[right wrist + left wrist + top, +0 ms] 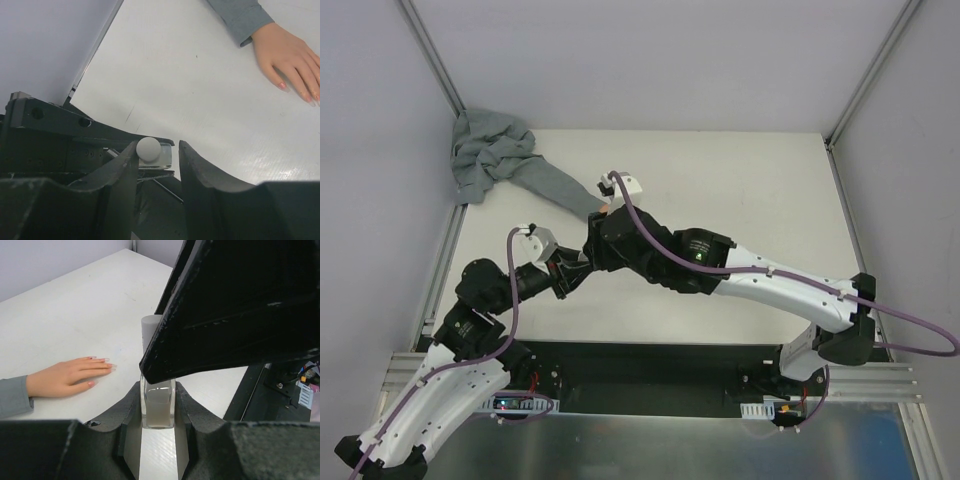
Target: Paint the nails
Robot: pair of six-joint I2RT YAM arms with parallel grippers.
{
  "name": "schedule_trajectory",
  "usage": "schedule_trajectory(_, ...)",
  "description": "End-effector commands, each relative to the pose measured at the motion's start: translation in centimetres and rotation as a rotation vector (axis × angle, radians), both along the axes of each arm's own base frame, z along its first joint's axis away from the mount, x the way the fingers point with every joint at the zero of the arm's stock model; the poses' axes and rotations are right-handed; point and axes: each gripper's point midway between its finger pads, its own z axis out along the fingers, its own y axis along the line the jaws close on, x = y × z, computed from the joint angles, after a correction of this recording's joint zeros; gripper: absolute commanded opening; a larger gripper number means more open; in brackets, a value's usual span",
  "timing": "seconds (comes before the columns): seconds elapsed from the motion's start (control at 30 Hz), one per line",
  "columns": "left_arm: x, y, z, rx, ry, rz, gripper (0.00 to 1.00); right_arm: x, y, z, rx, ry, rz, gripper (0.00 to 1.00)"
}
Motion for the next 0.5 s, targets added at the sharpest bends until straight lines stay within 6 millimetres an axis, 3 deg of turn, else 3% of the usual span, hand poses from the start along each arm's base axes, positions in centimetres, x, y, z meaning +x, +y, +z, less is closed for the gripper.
schedule_trajectory(0.0, -1.2, 0.1, 3.4, -0.055, -0.090, -0.031, 0.00, -0.3, 0.1, 1.5, 0.050, -0.017, 0.019, 0.35)
schedule_trajectory(0.03, -1.5, 0.1, 3.7, -0.060, -0.096, -0.042, 0.00, -0.4, -0.1, 2.3, 0.086, -0.021, 0.030, 0.30)
schedule_trajectory(0.1, -2.3, -0.2, 3.9, -0.064, -0.103, -0.088, 0.00, -0.7, -0.4, 2.2, 0.094, -0.036, 0.066, 0.09)
schedule_trajectory(0.13, -3.0, -0.3, 4.3, -0.070, -0.115, -0.117, 0.00, -0.8, -0.4, 1.2, 0.087, -0.047, 0.087, 0.01)
schedule_trajectory(0.2, -4.9, -0.9, 4.7, -0.078, -0.123, -0.221, 0.00, -1.7, -1.1, 2.0, 0.081, -0.113, 0.230, 0.01)
schedule_trajectory(0.27, -6.9, -0.9, 6.0, -0.114, -0.130, -0.298, 0.00, -3.2, -0.8, 0.6, 0.095, -0.154, 0.456, 0.00)
schedule_trajectory(0.33, -10.6, -1.1, 7.4, -0.144, -0.191, -0.484, 0.00, -5.2, -1.2, 2.8, 0.233, -0.299, 0.692, 0.00)
schedule_trajectory(0.37, -12.2, -1.1, 7.7, -0.169, -0.159, -0.557, 0.00, -7.0, -1.8, 0.8, 0.281, -0.255, 0.855, 0.00)
schedule_trajectory(0.4, -13.5, -1.0, 7.9, -0.174, -0.157, -0.631, 0.00, -7.4, -2.0, 1.6, 0.324, -0.281, 0.900, 0.00)
schedule_trajectory(0.47, -14.2, -1.0, 8.6, -0.203, -0.151, -0.668, 0.00, -7.8, -2.1, 2.0, 0.333, -0.263, 0.956, 0.00)
